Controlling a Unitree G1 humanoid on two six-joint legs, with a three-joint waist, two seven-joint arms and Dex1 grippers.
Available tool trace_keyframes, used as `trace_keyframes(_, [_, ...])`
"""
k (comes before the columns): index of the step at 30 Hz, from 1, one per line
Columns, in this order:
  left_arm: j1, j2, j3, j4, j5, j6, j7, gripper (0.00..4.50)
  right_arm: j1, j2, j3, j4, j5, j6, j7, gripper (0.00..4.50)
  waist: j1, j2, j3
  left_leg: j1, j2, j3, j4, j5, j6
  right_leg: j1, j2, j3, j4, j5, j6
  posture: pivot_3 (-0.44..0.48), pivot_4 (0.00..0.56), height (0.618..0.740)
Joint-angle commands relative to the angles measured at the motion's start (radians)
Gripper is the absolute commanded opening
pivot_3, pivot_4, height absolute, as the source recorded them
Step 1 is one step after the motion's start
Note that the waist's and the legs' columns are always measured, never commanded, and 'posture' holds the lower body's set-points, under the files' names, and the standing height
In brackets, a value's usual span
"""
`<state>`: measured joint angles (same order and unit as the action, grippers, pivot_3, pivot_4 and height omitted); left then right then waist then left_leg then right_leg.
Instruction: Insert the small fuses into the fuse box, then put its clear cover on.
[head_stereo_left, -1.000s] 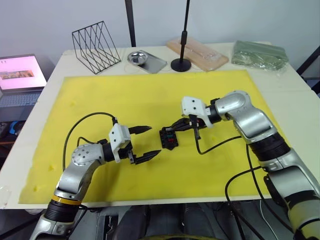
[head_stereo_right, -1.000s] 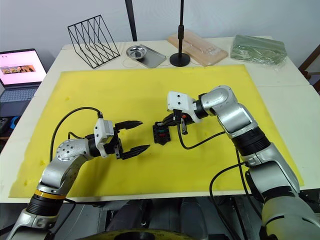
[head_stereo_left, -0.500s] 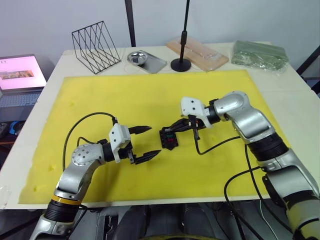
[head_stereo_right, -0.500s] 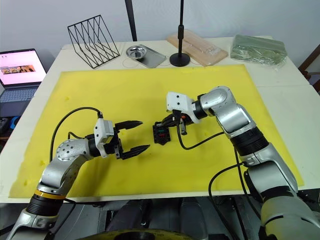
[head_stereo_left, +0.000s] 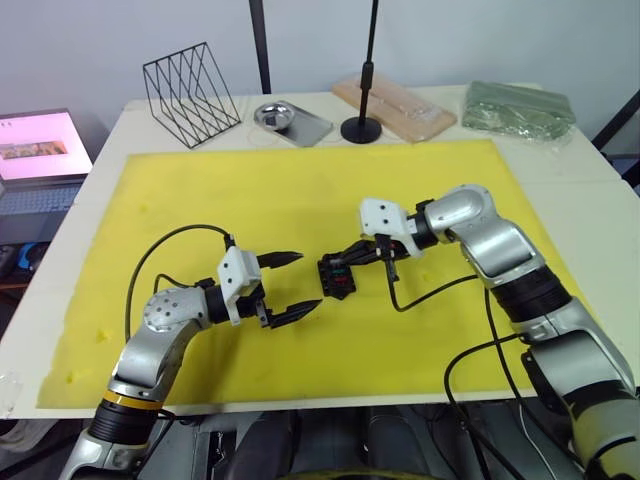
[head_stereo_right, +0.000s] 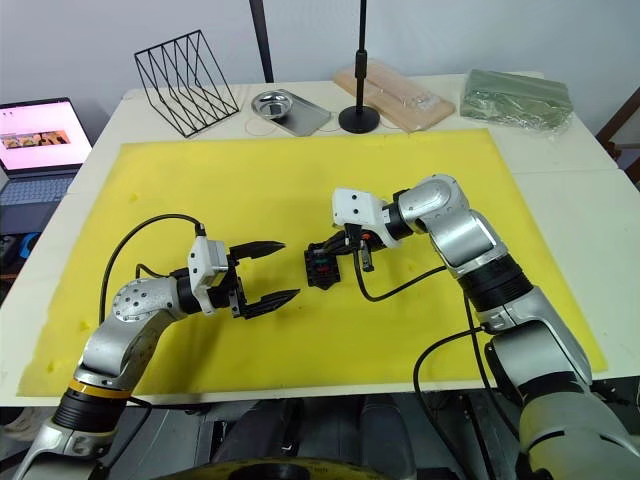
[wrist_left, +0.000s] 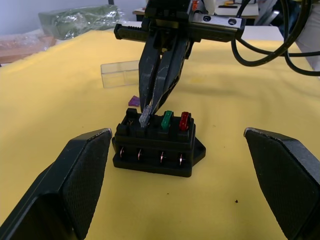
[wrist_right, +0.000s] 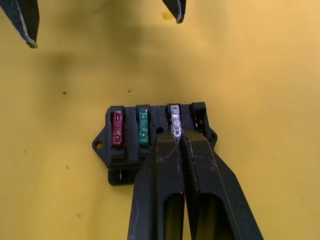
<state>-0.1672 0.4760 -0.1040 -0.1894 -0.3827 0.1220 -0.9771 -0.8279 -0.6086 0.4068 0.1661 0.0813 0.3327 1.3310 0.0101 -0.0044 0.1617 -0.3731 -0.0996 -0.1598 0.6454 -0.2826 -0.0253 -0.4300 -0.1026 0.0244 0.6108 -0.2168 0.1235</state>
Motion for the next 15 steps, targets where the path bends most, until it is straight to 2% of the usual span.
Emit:
trace_keyframes(1, [-0.007,0.009,0.012,-0.022,-0.003,-0.007,0.001,4.5,-0.005,0.006,-0.008,0.003,-0.01,-0.016,0.001,0.03,0.0,0.0,0.0,0.0,0.0,0.0,0.0,0.0,0.0,0.0,0.0,0.0,0.0,0.0,0.0,0.0,0.15,0.74])
trace_keyframes(4, [-0.01,0.01,0.012,-0.019,-0.003,-0.007,-0.001,4.5,-0.005,0.005,-0.013,0.005,-0.007,-0.02,0.002,0.03,0.0,0.0,0.0,0.0,0.0,0.0,0.0,0.0,0.0,0.0,0.0,0.0,0.0,0.0,0.0,0.0,0.15,0.74])
trace_keyframes(5, [-0.01,0.01,0.013,-0.018,-0.004,-0.007,-0.001,4.5,-0.004,0.004,-0.014,0.002,-0.004,-0.018,0.004,0.5,0.0,0.0,0.0,0.0,0.0,0.0,0.0,0.0,0.0,0.0,0.0,0.0,0.0,0.0,0.0,0.0,0.15,0.74])
trace_keyframes(9, [-0.011,0.01,0.012,-0.016,-0.004,-0.008,-0.003,4.5,-0.002,0.001,-0.023,-0.011,0.006,-0.008,0.008,1.63,0.0,0.0,0.0,0.0,0.0,0.0,0.0,0.0,0.0,0.0,0.0,0.0,0.0,0.0,0.0,0.0,0.15,0.74])
trace_keyframes(15, [-0.015,0.006,0.009,-0.013,-0.001,-0.008,-0.002,4.5,-0.004,0.005,-0.036,-0.022,0.016,0.004,0.0,1.63,0.0,0.0,0.0,0.0,0.0,0.0,0.0,0.0,0.0,0.0,0.0,0.0,0.0,0.0,0.0,0.0,0.15,0.74])
